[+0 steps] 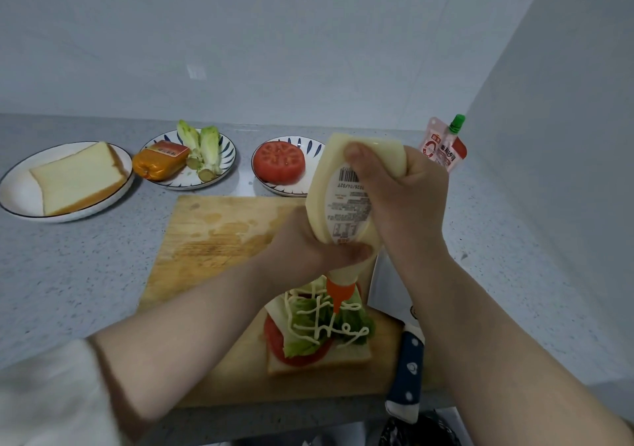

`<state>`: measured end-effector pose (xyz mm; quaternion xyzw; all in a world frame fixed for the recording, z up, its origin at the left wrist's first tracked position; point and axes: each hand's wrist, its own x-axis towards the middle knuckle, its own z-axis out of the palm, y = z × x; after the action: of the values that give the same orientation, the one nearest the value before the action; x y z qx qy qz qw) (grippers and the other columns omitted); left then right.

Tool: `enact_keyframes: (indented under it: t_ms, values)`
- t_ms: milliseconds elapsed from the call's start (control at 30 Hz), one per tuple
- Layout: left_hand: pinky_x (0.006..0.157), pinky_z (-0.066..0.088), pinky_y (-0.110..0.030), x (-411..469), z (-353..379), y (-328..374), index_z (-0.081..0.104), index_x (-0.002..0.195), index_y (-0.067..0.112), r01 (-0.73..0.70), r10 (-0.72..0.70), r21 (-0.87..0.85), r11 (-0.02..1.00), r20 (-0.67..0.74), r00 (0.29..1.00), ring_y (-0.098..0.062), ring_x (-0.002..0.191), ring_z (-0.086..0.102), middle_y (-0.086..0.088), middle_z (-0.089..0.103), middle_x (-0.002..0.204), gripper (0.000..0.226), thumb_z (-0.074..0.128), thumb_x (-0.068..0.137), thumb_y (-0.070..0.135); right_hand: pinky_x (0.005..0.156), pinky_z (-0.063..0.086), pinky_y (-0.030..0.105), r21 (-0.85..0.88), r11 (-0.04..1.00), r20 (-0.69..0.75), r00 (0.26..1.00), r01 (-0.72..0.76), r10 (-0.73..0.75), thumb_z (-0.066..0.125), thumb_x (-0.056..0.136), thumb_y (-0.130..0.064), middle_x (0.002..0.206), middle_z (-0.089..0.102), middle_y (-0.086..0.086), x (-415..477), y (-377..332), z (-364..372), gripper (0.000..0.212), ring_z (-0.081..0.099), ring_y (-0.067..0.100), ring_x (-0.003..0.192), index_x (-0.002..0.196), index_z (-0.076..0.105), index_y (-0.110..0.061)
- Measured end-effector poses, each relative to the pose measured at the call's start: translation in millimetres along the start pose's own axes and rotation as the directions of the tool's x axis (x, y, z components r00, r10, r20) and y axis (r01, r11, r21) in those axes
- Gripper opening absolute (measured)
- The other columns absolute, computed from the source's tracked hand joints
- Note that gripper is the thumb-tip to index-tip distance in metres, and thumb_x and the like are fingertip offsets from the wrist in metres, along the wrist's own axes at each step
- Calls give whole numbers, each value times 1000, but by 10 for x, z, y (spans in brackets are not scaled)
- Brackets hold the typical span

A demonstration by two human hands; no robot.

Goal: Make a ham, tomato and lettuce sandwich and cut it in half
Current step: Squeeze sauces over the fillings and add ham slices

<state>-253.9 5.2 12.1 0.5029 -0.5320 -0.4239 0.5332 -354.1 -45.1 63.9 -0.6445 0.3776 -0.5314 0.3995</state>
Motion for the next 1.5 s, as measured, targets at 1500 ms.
enact_keyframes:
  t_ms: [1500]
  values:
    - [62, 50, -10, -53, 290, 81, 59, 84, 35, -19, 17, 23, 1000, 105, 994, 4, 77, 64, 24, 68, 75, 43, 75, 66, 1, 45, 44, 13, -82, 996, -59, 998, 25, -30, 73, 70, -28, 49, 55, -15, -142, 16, -338, 26, 55, -6, 50, 57, 51, -30]
